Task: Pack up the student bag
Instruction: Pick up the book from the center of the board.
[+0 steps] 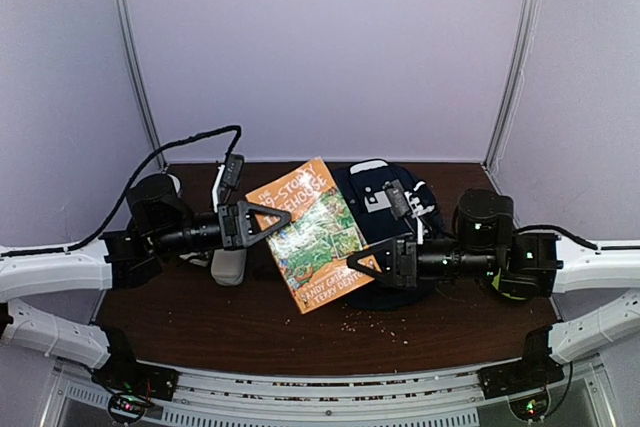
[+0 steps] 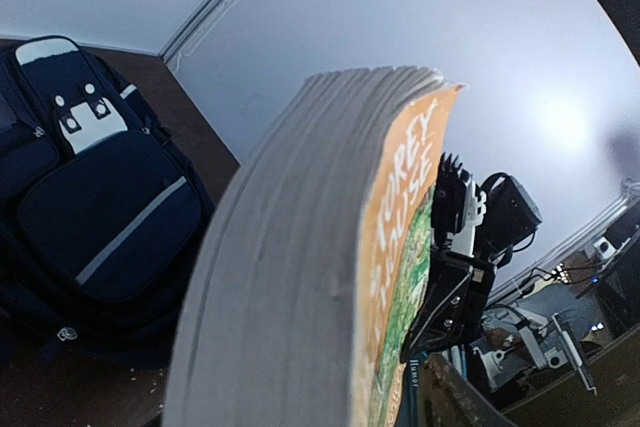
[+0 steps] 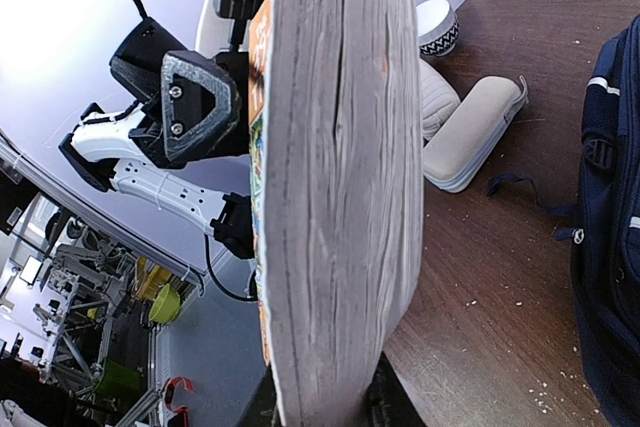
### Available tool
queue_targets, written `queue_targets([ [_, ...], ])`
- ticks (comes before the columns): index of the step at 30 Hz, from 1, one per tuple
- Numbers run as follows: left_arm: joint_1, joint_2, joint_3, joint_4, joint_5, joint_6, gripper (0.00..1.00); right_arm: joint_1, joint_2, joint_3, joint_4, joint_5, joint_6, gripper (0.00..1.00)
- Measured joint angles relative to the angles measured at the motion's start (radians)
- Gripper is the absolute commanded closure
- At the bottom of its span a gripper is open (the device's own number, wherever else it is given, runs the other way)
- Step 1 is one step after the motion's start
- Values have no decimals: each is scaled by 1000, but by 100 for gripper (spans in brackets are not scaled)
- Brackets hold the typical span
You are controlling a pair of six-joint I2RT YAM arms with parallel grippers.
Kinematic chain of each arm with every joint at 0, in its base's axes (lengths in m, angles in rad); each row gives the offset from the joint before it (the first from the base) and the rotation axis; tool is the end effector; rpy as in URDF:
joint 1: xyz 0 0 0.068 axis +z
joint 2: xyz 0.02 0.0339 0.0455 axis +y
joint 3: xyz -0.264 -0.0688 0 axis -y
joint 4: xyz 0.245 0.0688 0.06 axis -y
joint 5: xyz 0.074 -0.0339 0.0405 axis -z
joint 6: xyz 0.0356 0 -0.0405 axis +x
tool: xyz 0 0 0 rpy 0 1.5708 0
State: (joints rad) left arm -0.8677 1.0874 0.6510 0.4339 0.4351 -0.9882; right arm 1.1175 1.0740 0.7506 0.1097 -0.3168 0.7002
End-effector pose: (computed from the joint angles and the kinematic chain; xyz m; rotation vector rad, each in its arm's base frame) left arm 0.1508 -0.2012 0.2978 0.2947 1.8644 -1.7159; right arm 0.0999 0.2304 0.3017 -0.6852 1.9574 1.5101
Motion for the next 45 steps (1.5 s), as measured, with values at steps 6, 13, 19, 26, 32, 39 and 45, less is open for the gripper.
queue_targets([
  [6, 0, 42, 10, 66, 44, -29, 100, -1, -11, 0, -8, -2, -25, 69],
  [13, -3, -23, 15, -16, 26, 30, 100, -2, -84, -4, -30, 36, -56, 14],
  [19, -2, -93, 56, -114, 5, 107, 100, -1, -152, -35, 27, 71, -16, 0],
  [26, -2, -97, 86, -106, 44, 131, 100, -1, -98, -43, 93, 71, 40, 0],
  [32, -2, -101, 87, -81, 108, 135, 100, -2, -81, -43, 126, 59, 68, 0],
  [39, -2, -132, 90, -60, 151, 154, 100, -11, -58, -43, 181, -18, 111, 0],
  [45, -2, -132, 101, -38, 178, 161, 100, -14, 1, -42, 255, -114, 151, 0],
])
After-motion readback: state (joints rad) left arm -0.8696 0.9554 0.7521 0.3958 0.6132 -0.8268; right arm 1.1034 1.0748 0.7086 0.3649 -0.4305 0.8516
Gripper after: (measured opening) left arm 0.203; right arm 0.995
